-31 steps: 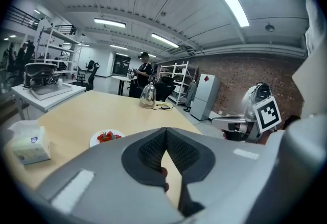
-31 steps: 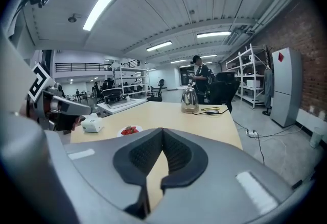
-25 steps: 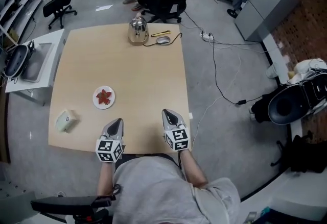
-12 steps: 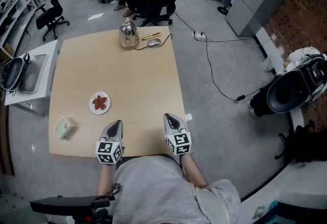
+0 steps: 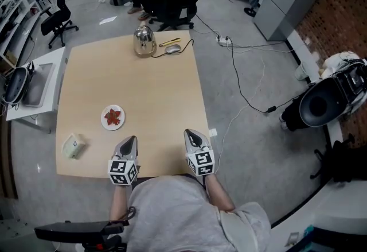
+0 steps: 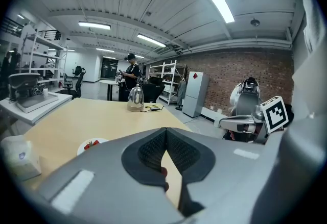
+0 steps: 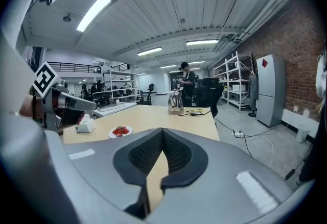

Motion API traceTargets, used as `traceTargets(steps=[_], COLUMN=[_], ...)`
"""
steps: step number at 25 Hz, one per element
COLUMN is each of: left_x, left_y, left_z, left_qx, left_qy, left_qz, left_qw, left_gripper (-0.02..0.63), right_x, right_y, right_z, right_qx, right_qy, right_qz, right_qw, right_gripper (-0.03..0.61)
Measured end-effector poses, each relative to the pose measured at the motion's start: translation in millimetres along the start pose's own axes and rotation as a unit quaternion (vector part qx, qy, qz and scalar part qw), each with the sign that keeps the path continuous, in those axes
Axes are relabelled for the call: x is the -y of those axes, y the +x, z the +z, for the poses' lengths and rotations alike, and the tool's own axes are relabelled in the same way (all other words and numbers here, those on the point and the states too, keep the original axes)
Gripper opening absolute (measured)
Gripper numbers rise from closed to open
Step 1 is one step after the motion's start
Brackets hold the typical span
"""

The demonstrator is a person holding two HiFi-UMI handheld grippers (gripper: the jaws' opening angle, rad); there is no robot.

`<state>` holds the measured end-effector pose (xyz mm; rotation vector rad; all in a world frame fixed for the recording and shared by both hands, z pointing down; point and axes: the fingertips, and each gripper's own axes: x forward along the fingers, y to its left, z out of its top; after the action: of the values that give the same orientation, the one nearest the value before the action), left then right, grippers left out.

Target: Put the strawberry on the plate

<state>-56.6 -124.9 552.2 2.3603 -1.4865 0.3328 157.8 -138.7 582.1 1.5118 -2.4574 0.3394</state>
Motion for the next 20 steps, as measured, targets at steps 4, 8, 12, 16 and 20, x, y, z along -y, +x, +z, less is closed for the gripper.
traceTargets(steps=[4, 8, 12, 16, 20], left_x=[-0.4, -0.4, 0.3, 0.7, -0.3], left_y=[-2.5, -3.5, -3.4, -3.5, -2.7], left_z=[-1.1, -1.6, -0.3, -1.3, -2.6], left_qx=[-0.001, -0.001, 0.000, -0.002, -0.002], left_qy=[0.000, -0.001, -0.002, -0.001, 0.000], left_qz=[-0.001, 0.001, 0.000, 0.000, -0.001], left_qw=[1.0000, 1.0000, 1.0000, 1.0000, 1.0000], left_gripper=[0.020, 0.020, 0.020, 0.020, 0.020], right_x=[-3.8, -3.8, -3.4, -4.0, -3.9], right_y=[0.4, 0.4, -0.3, -0.5, 1.2], right_z=[1.9, 1.3, 2.4, 2.7, 1.7], right_qx=[0.001, 0.002, 0.001, 0.000, 0.002], right_qy=[0.002, 0.003, 0.003, 0.002, 0.001], right_qz=[0.002, 0.004, 0.004, 0.004, 0.004], right_qw=[1.000, 1.000, 1.000, 1.000, 1.000], right_gripper=[0.006, 0.006, 0.006, 0.006, 0.006])
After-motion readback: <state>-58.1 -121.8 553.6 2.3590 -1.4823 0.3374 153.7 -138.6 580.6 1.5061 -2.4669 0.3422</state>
